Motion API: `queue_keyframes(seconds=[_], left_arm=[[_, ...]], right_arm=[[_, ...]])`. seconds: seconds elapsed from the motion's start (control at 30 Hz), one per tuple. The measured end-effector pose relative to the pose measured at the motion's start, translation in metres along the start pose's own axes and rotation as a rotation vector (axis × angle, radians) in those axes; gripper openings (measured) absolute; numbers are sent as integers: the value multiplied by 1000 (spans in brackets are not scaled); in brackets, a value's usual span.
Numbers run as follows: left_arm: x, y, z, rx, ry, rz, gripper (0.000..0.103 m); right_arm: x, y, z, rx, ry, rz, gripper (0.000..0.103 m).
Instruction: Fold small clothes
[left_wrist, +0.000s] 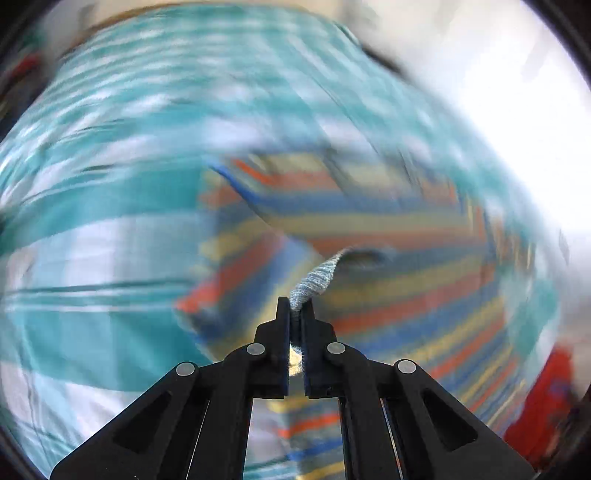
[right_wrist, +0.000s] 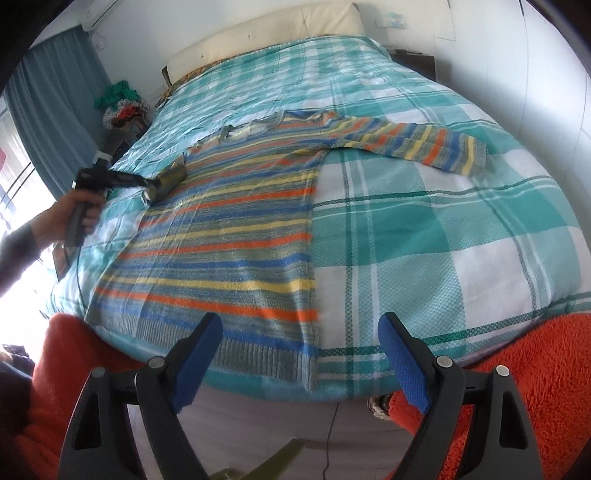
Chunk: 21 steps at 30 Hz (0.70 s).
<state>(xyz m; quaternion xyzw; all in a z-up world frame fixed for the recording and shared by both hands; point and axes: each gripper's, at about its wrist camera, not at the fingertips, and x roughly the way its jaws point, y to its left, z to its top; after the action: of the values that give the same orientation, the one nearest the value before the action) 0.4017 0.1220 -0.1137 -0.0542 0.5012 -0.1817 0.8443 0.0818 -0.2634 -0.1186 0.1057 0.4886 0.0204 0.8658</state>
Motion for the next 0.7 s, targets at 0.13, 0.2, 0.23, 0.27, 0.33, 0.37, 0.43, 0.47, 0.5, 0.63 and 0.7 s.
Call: queue_keyframes(seconds=[0.13, 0.2, 0.23, 0.27, 0.33, 0.37, 0.43, 0.47, 0.5, 0.63, 0.7], left_arm=[[-43, 126, 15, -411, -183, 147, 2], [-45, 163, 5, -518, -192, 206, 1], [-44, 178, -4, -552, -185, 237, 1], [-40, 186, -11, -568, -176, 258, 1], [-33, 195, -24, -590, -165, 284, 1], [-30, 199, -28, -594, -165, 289, 1], [-30, 206, -41, -600, -168, 301, 1], [-25, 206, -46, -603, -165, 305, 1], [-23, 208, -50, -605, -152, 308, 1], [0, 215, -60, -600, -81, 295, 2], [0, 219, -67, -613, -72, 292, 11]], right_arm=[[5, 9, 2, -27, 3, 3, 86], [6, 13, 4, -37, -3, 4, 86], [6, 15, 4, -41, -3, 2, 86], [8, 17, 4, -45, 2, -1, 86], [11, 19, 4, -51, 16, -9, 86], [13, 20, 4, -54, 25, -14, 86], [17, 22, 4, -63, 37, -21, 86], [19, 24, 4, -71, 46, -24, 86], [21, 25, 4, -76, 52, -27, 86], [26, 30, 5, -95, 65, -33, 86], [28, 33, 6, -104, 72, -38, 86]])
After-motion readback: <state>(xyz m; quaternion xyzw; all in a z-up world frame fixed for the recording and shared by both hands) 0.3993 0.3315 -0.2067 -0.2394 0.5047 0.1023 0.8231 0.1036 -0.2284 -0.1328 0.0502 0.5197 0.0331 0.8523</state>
